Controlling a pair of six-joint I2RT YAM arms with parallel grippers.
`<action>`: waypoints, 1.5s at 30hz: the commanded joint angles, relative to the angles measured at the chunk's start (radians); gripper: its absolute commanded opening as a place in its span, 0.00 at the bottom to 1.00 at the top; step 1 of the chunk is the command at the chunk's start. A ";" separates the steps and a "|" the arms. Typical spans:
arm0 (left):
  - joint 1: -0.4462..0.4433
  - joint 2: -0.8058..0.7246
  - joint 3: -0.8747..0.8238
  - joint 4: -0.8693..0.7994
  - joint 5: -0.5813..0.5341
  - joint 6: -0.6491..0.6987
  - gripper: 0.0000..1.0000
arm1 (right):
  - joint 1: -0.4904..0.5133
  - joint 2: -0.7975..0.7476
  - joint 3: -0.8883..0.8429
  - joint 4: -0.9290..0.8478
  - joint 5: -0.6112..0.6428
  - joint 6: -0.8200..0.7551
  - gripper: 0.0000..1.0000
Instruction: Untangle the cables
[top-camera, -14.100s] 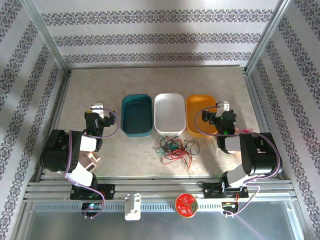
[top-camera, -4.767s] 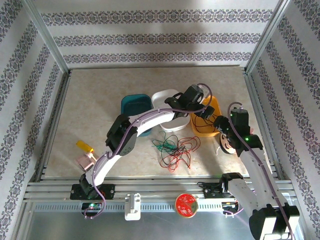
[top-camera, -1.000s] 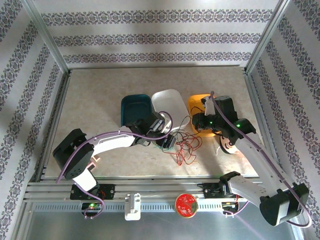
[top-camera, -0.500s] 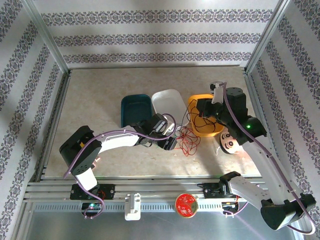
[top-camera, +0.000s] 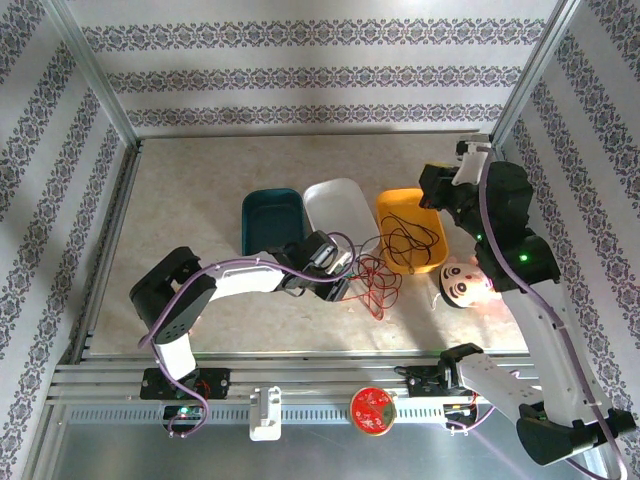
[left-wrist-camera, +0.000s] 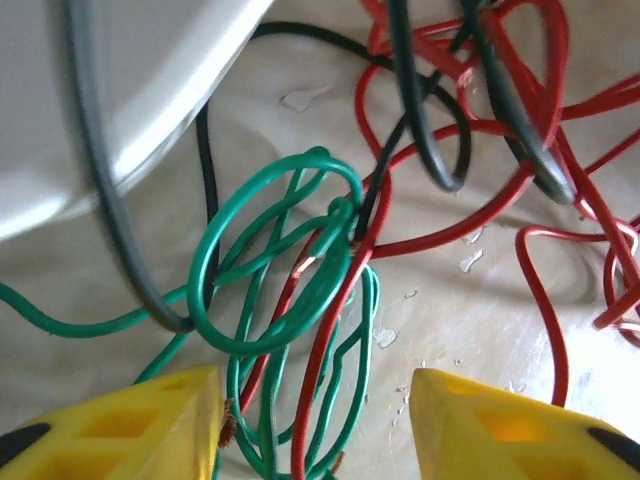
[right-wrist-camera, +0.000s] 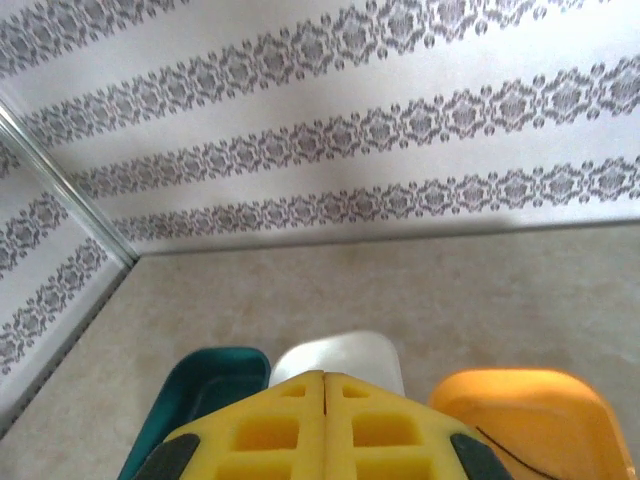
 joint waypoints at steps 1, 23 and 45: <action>-0.015 0.018 0.028 -0.016 0.011 0.018 0.38 | -0.015 -0.012 0.033 0.043 0.030 -0.023 0.00; -0.030 -0.011 0.025 -0.021 -0.011 0.033 0.00 | -0.030 0.237 -0.339 -0.061 0.047 0.228 0.51; -0.038 -0.027 0.023 -0.032 -0.027 0.027 0.00 | -0.081 0.567 -0.358 0.016 0.132 0.167 0.48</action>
